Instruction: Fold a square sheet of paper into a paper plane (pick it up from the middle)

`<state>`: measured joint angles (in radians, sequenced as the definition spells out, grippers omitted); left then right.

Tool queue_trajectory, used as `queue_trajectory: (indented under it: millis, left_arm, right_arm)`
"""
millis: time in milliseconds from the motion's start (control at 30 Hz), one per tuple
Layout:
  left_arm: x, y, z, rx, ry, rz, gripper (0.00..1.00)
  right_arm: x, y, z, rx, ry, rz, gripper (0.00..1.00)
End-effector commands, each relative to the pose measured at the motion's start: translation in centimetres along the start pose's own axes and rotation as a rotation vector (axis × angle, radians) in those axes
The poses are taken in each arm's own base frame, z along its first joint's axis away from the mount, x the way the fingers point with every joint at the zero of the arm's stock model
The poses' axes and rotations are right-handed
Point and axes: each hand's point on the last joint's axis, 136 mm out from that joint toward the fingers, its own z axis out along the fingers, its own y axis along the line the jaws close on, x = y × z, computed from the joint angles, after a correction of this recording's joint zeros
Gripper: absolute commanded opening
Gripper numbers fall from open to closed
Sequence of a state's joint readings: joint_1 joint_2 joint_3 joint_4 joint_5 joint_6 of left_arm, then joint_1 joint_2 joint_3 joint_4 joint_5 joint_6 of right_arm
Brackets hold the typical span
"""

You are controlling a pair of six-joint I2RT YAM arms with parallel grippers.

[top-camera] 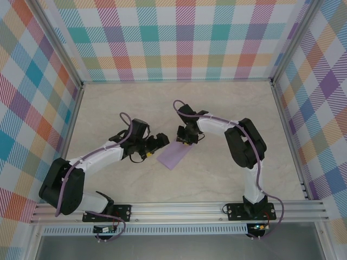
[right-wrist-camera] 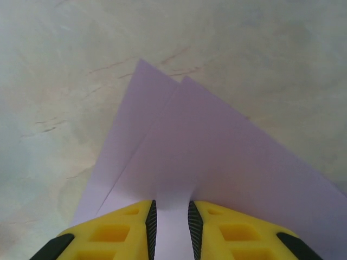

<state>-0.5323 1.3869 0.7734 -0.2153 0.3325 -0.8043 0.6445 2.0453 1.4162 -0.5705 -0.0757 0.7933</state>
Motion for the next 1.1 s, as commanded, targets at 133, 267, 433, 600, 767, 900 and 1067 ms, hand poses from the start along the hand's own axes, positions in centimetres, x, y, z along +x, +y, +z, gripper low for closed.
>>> queue_trajectory:
  millis: [133, 267, 433, 600, 767, 900, 1067]
  left_arm:
    - [1.5, -2.6, 1.3, 0.056, 0.038, 0.032, 0.84]
    - [2.8, -3.7, 1.9, 0.088, 0.065, 0.036, 0.74]
    - [4.2, -5.4, 2.4, 0.136, 0.076, 0.054, 0.55]
    - [5.8, -6.0, 3.4, 0.138, 0.096, 0.046, 0.36]
    - [7.2, -6.6, 5.1, 0.136, 0.13, 0.054, 0.18]
    - [7.6, -6.1, 6.7, 0.088, 0.125, 0.056, 0.05]
    - [7.2, -5.3, 7.9, 0.051, 0.076, 0.034, 0.0]
  right_arm:
    - [1.9, -6.9, -1.0, 0.246, -0.037, 0.113, 0.25]
    - [2.0, -5.5, -2.5, 0.116, -0.076, 0.102, 0.25]
    - [1.3, -0.6, -6.5, -0.178, -0.148, -0.008, 0.29]
    - [3.2, 0.3, -8.7, -0.372, -0.133, -0.04, 0.28]
    - [5.7, -0.5, -7.7, -0.432, -0.071, -0.065, 0.11]
    - [6.7, -1.1, -6.2, -0.463, -0.037, -0.049, 0.0]
    - [6.7, -1.4, -4.8, -0.454, -0.025, -0.046, 0.0]
